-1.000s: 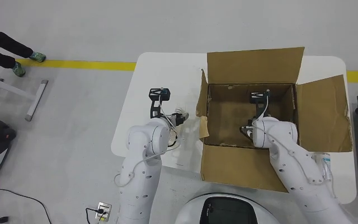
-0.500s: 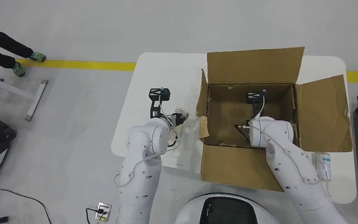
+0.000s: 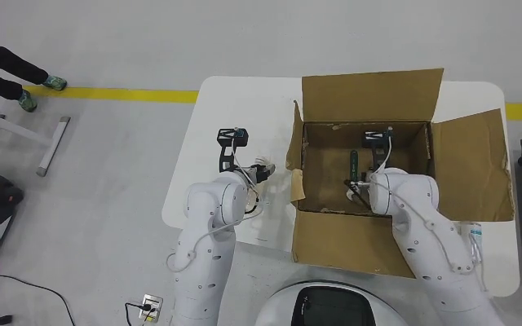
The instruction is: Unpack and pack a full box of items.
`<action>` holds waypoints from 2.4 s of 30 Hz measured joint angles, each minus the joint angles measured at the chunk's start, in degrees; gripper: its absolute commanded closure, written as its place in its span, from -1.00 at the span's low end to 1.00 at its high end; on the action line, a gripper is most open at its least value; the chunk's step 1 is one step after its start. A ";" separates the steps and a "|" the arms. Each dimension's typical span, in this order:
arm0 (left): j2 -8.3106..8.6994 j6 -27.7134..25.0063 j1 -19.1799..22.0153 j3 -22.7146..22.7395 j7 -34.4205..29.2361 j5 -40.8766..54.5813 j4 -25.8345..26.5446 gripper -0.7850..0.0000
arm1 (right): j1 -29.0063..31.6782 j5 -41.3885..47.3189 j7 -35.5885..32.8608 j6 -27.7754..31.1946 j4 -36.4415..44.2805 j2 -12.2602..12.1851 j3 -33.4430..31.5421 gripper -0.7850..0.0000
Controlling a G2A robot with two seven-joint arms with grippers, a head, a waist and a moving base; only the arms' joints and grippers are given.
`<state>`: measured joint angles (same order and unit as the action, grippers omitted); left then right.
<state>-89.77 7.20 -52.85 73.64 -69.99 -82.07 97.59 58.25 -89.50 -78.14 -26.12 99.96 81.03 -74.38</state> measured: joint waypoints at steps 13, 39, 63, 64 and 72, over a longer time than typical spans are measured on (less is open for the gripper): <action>0.00 0.00 0.00 0.00 0.00 0.00 0.00 -1.00 | -3.51 -2.44 -3.66 3.65 -2.70 4.02 -2.26 1.00; 0.00 0.00 0.00 0.00 0.00 0.00 0.00 -1.00 | -4.46 -6.23 -6.26 6.21 -3.86 6.50 -3.87 1.00; 0.00 0.00 0.00 0.00 0.00 0.00 0.00 -1.00 | -3.36 -3.41 -3.54 5.27 -4.71 7.38 -1.34 0.06; 0.00 0.00 0.00 0.00 0.00 0.00 0.00 -1.00 | -3.62 -2.78 -3.98 5.22 -5.22 7.41 -1.74 0.06; 0.00 0.00 0.00 0.00 0.00 0.00 0.00 -1.00 | -6.86 -2.28 -5.38 5.32 -9.53 7.61 -2.78 0.13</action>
<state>-89.77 7.20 -52.85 73.64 -69.99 -82.07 97.59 51.39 -91.78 -83.52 -20.80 90.43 88.65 -77.16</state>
